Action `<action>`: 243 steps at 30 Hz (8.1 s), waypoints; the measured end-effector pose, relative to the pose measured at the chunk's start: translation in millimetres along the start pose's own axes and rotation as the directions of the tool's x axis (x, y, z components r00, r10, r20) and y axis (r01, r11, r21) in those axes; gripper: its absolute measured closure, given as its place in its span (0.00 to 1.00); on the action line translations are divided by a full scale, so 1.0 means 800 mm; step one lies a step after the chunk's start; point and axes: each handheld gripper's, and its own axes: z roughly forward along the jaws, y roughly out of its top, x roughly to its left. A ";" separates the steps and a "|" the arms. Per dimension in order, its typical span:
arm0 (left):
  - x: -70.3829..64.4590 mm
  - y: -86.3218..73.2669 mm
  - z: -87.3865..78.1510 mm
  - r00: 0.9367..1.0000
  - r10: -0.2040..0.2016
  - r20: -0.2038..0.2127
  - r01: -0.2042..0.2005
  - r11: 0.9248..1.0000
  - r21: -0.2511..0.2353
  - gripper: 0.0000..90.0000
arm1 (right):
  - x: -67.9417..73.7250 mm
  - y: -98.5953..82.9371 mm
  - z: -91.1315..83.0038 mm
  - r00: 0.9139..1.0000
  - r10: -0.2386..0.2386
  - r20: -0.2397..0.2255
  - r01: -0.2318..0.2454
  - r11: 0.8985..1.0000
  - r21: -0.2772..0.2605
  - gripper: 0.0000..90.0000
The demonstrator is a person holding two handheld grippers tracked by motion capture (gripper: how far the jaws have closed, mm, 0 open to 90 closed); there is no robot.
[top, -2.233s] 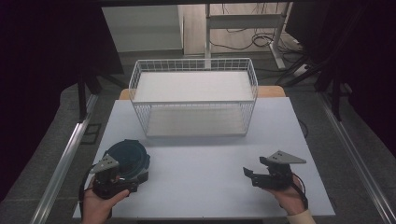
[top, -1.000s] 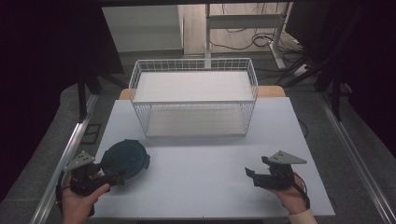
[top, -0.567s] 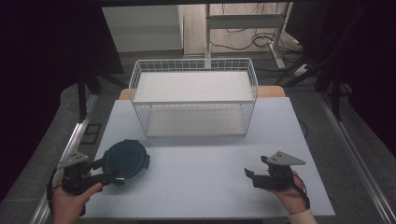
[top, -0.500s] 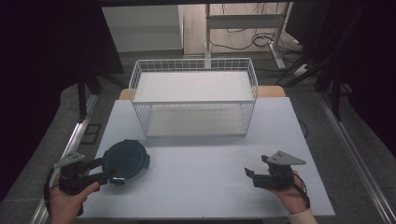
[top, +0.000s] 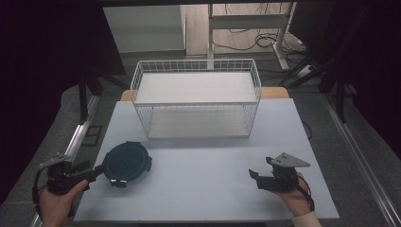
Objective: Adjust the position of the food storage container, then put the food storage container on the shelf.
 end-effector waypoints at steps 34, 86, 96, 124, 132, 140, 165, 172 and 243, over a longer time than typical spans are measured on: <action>0.045 -0.004 0.064 0.999 0.017 -0.048 -0.011 0.990 0.140 1.00 | -0.002 0.003 -0.004 0.998 0.015 0.066 -0.011 0.998 -0.057 0.22; -0.050 0.009 0.131 0.985 0.137 0.104 -0.160 0.954 0.254 1.00 | -0.004 0.002 0.000 0.997 0.036 0.065 -0.034 0.999 -0.041 0.22; -0.081 0.009 0.138 0.975 0.178 0.133 -0.209 0.938 0.275 1.00 | -0.006 0.002 -0.001 0.996 0.047 0.070 -0.044 0.998 -0.040 0.22; -0.190 0.009 0.173 0.933 0.273 0.234 -0.338 0.888 0.310 1.00 | -0.008 0.003 -0.005 0.995 0.061 0.076 -0.057 0.997 -0.052 0.22; -0.209 0.006 0.178 0.916 0.307 0.258 -0.378 0.876 0.300 1.00 | -0.006 0.003 -0.003 0.996 0.047 0.070 -0.045 0.998 -0.038 0.22; -0.185 0.009 0.152 0.916 0.347 0.203 -0.384 0.904 0.189 0.99 | -0.005 0.010 -0.008 0.988 0.153 -0.010 -0.154 0.985 -0.081 0.22; -0.168 0.006 0.097 0.961 0.218 0.169 -0.238 0.965 0.109 0.27 | -0.003 0.003 -0.002 0.991 0.132 -0.028 -0.133 0.990 -0.051 0.20; -0.167 0.009 0.095 0.961 0.205 0.184 -0.225 0.969 0.098 0.25 | 0.005 0.007 0.003 0.990 0.131 -0.053 -0.133 0.991 -0.028 0.19; -0.183 0.006 0.201 0.834 -0.203 0.513 0.021 0.941 0.338 0.21 | 0.079 0.030 0.102 0.789 0.524 -0.321 -0.453 0.849 0.274 0.15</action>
